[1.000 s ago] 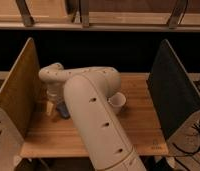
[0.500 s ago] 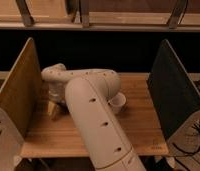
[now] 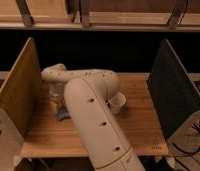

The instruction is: Place the white sponge in the ceramic bowl

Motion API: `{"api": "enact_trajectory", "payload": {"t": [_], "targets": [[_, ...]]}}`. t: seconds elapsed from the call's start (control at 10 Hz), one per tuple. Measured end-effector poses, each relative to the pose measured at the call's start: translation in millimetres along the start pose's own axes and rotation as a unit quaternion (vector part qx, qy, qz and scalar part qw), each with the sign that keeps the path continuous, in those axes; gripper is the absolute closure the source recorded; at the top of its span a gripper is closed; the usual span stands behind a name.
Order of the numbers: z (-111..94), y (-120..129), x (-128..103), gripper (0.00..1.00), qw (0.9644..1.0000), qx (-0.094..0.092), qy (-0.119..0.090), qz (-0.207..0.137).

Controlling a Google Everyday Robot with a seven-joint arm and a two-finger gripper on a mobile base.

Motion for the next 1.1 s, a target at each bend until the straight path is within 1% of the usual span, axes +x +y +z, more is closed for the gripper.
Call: {"api": "enact_trajectory", "payload": {"t": [0.1, 0.2, 0.3, 0.5, 0.6, 0.7, 0.8, 0.9, 1.0, 1.1], "targets": [[0.3, 0.4, -0.5, 0.89, 1.0000, -0.001, -0.001, -0.002], [0.5, 0.8, -1.2, 0.96, 1.0000, -0.003, -0.003, -0.003], [0.3, 0.9, -1.7, 1.00, 1.0000, -0.004, -0.006, -0.005], [-10.9, 1.4, -7.4, 1.00, 0.9994, -0.002, -0.031, -0.014], [-26.2, 1.2, -11.5, 1.00, 0.9982, 0.006, -0.056, -0.022], [-49.2, 1.0, -13.6, 1.00, 0.9954, 0.018, -0.089, -0.032], [-67.2, 0.3, -12.7, 1.00, 0.9924, 0.029, -0.113, -0.038], [-80.1, 0.0, -11.8, 1.00, 0.9899, 0.038, -0.130, -0.042], [-101.6, -2.5, -7.1, 1.00, 0.9852, 0.053, -0.157, -0.044], [-114.5, -6.3, -2.2, 1.00, 0.9825, 0.062, -0.170, -0.042]]}}
